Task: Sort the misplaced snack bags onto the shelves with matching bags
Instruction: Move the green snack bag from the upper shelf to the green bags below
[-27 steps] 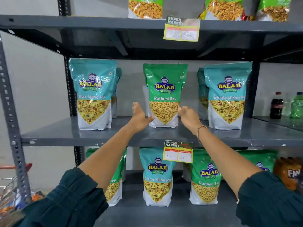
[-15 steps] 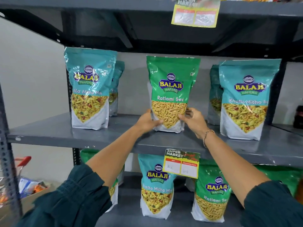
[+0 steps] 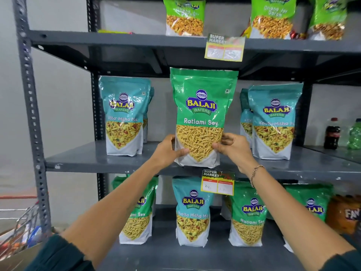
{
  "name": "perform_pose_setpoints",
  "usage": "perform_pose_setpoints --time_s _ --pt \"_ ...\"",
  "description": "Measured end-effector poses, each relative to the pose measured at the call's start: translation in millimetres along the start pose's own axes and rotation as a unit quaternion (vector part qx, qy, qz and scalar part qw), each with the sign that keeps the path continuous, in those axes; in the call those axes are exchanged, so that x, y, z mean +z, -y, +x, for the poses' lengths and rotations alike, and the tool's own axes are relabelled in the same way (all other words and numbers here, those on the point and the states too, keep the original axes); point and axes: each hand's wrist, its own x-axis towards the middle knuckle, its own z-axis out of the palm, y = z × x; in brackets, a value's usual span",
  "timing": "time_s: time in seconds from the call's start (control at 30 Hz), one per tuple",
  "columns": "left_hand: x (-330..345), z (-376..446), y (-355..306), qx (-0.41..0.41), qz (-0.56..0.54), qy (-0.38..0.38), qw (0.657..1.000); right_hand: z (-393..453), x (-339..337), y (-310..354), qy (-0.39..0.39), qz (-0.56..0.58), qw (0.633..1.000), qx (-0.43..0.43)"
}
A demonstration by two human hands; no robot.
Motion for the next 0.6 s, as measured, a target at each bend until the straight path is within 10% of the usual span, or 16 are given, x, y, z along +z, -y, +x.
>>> perform_pose_setpoints --time_s 0.6 --pt "1.3 -180.2 77.0 -0.082 0.016 0.032 0.996 -180.4 36.4 -36.7 0.039 0.025 0.997 0.055"
